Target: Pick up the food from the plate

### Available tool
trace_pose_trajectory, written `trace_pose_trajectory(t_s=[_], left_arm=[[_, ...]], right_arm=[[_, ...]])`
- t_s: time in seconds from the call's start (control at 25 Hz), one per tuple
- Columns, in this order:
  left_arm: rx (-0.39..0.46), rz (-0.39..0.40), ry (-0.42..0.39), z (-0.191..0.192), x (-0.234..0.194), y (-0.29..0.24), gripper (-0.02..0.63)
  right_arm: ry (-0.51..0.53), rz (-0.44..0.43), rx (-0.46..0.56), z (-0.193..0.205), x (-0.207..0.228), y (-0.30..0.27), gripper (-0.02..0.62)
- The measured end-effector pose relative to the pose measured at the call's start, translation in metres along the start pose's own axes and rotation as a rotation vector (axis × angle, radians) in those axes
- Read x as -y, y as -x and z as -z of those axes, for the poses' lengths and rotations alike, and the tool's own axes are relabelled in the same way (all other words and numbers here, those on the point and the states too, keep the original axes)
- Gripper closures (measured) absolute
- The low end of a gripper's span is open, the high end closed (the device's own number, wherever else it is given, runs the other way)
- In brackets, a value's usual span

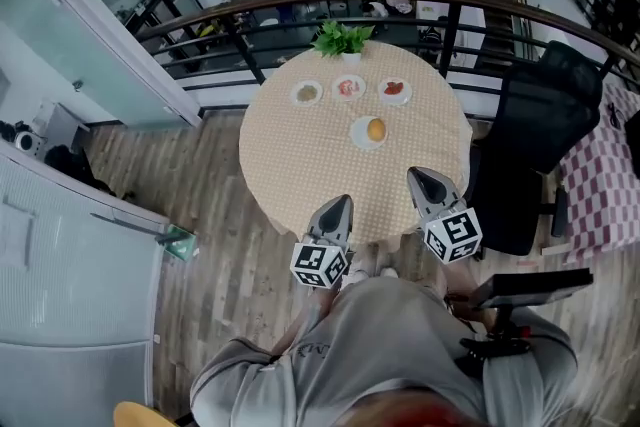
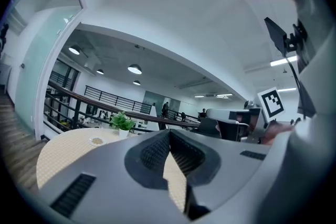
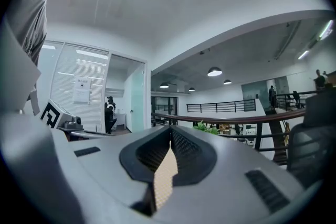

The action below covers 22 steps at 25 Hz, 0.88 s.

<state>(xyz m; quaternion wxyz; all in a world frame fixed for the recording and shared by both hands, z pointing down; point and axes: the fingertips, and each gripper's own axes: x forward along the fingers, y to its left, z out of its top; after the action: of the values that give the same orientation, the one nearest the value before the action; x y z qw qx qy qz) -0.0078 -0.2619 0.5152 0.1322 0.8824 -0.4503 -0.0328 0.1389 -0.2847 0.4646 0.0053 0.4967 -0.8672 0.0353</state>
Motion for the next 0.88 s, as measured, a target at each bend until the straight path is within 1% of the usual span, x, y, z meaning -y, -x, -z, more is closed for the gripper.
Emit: trace_pose_trajectory(t_s=[0.08, 0.16, 0.24, 0.28, 0.32, 0.36, 0.4, 0.44, 0.52, 0.68, 0.88], left_arm=[[0.000, -0.028, 0.034, 0.003, -0.010, 0.002, 0.595], [0.008, -0.041, 0.046, 0.000, -0.016, 0.001, 0.595], [0.021, -0.042, 0.029, -0.006, -0.020, 0.000, 0.595], [0.027, -0.041, 0.019, -0.010, -0.022, -0.002, 0.595], [0.033, -0.041, 0.011, -0.013, -0.024, -0.003, 0.595], [0.038, -0.040, 0.007, -0.015, -0.026, -0.004, 0.595], [0.041, -0.041, 0.007, -0.017, -0.029, -0.004, 0.595], [0.042, -0.041, 0.009, -0.018, -0.031, -0.004, 0.595], [0.032, -0.039, 0.015, -0.015, -0.032, -0.001, 0.595], [-0.001, -0.041, 0.026, -0.002, -0.035, 0.004, 0.595], [-0.015, -0.057, 0.022, 0.004, -0.043, 0.016, 0.595]], right_arm=[[0.020, 0.002, -0.019, 0.001, -0.002, -0.004, 0.580], [0.037, -0.002, -0.031, 0.001, -0.004, -0.009, 0.580], [0.039, -0.018, -0.034, 0.000, -0.007, -0.013, 0.580], [0.038, -0.029, -0.054, 0.003, -0.007, -0.017, 0.580], [0.033, -0.038, -0.102, 0.012, -0.007, -0.022, 0.569], [0.027, -0.037, -0.173, 0.024, -0.005, -0.030, 0.349], [0.029, -0.020, -0.240, 0.036, -0.001, -0.037, 0.235], [0.044, 0.003, -0.279, 0.043, 0.003, -0.042, 0.218], [0.078, 0.031, -0.285, 0.043, 0.008, -0.047, 0.216], [0.073, 0.058, -0.277, 0.040, 0.018, -0.055, 0.218], [0.070, 0.056, -0.320, 0.052, 0.023, -0.067, 0.218]])
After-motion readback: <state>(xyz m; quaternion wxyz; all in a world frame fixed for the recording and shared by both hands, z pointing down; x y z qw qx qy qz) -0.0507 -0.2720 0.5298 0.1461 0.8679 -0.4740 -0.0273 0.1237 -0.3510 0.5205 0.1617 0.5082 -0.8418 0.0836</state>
